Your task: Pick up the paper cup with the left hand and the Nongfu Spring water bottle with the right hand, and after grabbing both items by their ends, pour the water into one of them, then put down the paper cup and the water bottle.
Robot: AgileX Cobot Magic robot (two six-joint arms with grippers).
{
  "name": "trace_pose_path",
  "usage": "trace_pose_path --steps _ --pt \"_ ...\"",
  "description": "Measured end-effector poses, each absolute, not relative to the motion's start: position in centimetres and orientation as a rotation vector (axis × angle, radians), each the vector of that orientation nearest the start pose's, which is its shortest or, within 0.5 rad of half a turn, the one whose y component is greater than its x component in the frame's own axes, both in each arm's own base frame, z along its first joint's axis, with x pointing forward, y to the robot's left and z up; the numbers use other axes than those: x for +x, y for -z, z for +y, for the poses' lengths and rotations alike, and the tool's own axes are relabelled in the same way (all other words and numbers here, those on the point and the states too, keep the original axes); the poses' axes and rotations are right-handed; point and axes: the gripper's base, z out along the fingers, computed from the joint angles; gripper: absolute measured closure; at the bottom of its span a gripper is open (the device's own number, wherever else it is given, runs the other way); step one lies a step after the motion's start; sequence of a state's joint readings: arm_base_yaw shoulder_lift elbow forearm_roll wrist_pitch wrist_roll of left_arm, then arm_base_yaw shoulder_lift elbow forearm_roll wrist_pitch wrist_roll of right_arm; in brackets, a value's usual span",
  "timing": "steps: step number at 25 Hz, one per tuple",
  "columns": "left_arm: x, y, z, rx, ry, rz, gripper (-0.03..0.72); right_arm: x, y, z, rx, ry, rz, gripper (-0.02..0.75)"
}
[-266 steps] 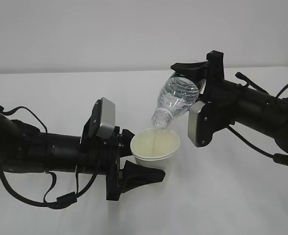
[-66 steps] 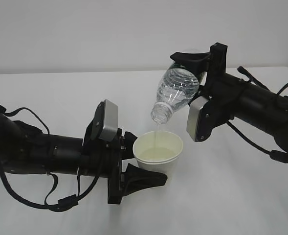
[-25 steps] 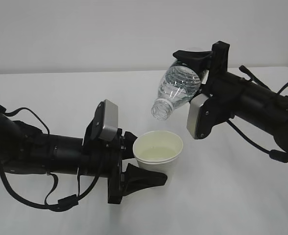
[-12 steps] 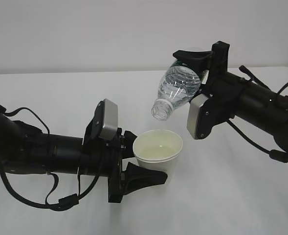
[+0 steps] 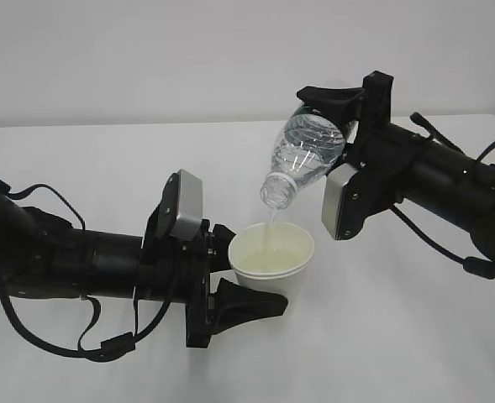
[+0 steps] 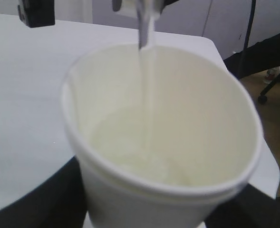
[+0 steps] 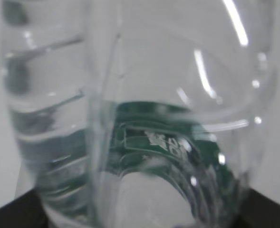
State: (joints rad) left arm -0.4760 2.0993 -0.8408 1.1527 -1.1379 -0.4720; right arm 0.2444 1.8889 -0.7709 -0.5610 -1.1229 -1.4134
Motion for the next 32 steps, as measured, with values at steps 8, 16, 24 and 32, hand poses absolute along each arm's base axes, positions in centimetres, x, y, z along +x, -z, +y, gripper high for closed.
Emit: trace_pose_path --steps 8,16,24,32 --pt "26.70 -10.27 -22.25 1.272 1.101 1.502 0.214 33.16 -17.72 12.76 -1.500 0.744 0.553 0.282" --pt "26.70 -10.27 -22.25 1.272 1.101 1.502 0.214 33.16 -17.72 12.76 -1.501 0.745 0.551 0.282" --pt "26.70 -10.27 -22.25 1.272 1.101 1.502 0.214 33.16 -17.72 12.76 -1.501 0.745 0.551 0.282" --pt "26.70 -10.27 -22.25 1.272 1.101 1.502 0.214 33.16 -17.72 12.76 -1.501 0.745 0.551 0.282"
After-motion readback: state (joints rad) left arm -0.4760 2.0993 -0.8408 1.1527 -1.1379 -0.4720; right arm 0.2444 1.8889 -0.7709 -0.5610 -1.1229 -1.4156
